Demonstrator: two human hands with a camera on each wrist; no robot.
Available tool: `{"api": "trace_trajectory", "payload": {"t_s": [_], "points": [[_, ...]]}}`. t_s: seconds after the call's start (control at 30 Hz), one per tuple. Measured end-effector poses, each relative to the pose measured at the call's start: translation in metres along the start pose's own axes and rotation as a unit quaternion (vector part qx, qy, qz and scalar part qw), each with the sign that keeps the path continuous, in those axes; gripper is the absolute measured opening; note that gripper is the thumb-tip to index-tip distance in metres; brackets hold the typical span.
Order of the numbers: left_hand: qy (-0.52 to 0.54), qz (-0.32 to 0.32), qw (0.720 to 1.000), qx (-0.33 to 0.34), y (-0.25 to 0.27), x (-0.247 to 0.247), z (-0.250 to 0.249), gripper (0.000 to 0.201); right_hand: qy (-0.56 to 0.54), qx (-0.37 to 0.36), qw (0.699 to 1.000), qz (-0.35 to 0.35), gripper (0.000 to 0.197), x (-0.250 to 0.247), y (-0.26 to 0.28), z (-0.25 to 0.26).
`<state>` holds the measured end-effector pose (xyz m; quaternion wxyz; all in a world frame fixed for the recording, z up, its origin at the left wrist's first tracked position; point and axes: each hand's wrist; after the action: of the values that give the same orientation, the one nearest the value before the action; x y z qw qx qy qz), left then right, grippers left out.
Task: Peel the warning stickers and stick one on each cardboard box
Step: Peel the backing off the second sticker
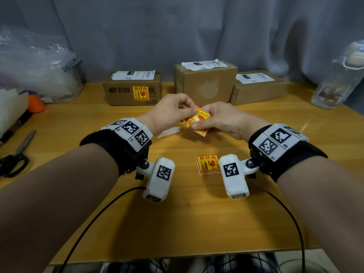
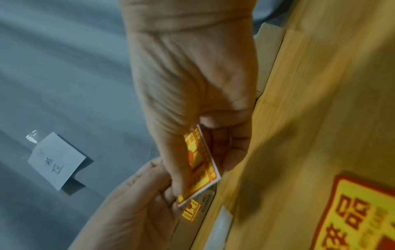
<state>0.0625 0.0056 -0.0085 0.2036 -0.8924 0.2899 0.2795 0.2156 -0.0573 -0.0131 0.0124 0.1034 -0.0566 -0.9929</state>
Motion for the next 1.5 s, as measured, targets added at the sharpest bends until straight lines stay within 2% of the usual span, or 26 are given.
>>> {"api": "trace_trajectory", "payload": {"t_s": [0.1,0.2,0.3,0.5,0.67,1.03,1.5], "points": [[0.036,-0.013,0.999,-0.003,0.003,-0.001,0.0,0.003,-0.007,-0.041,0.998,-0.053,0.011,0.006,0.0,-0.001],[0.065,-0.021,0.998,-0.01,0.005,-0.005,0.002,0.005,-0.02,-0.081,0.991,-0.109,0.012,0.008,0.0,-0.003],[0.059,-0.013,0.998,-0.022,0.006,-0.007,0.005,0.006,-0.013,-0.1,0.986,-0.13,0.009,0.008,-0.002,-0.002],[0.048,-0.005,0.998,-0.046,0.003,-0.01,0.007,0.013,0.036,-0.105,0.985,-0.132,0.001,0.011,-0.004,0.004],[0.035,0.029,0.998,-0.046,0.007,-0.009,0.003,0.013,0.042,-0.092,0.988,-0.115,0.005,0.007,-0.001,0.003],[0.094,0.069,0.992,-0.057,0.008,-0.002,-0.001,0.01,0.013,-0.106,0.993,-0.057,0.011,-0.009,0.01,-0.001],[0.115,0.087,0.988,-0.054,0.009,-0.005,-0.009,0.01,-0.003,-0.11,0.993,-0.035,0.011,-0.016,0.012,0.003]]}}
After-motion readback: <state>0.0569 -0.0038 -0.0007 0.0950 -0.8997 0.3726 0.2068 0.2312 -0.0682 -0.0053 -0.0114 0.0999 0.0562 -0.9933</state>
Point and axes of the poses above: each hand's wrist, its own y-axis away from the middle knuckle, its own x-axis out of the palm, z = x × y, and after that the axes turned 9 degrees about -y, right-handed
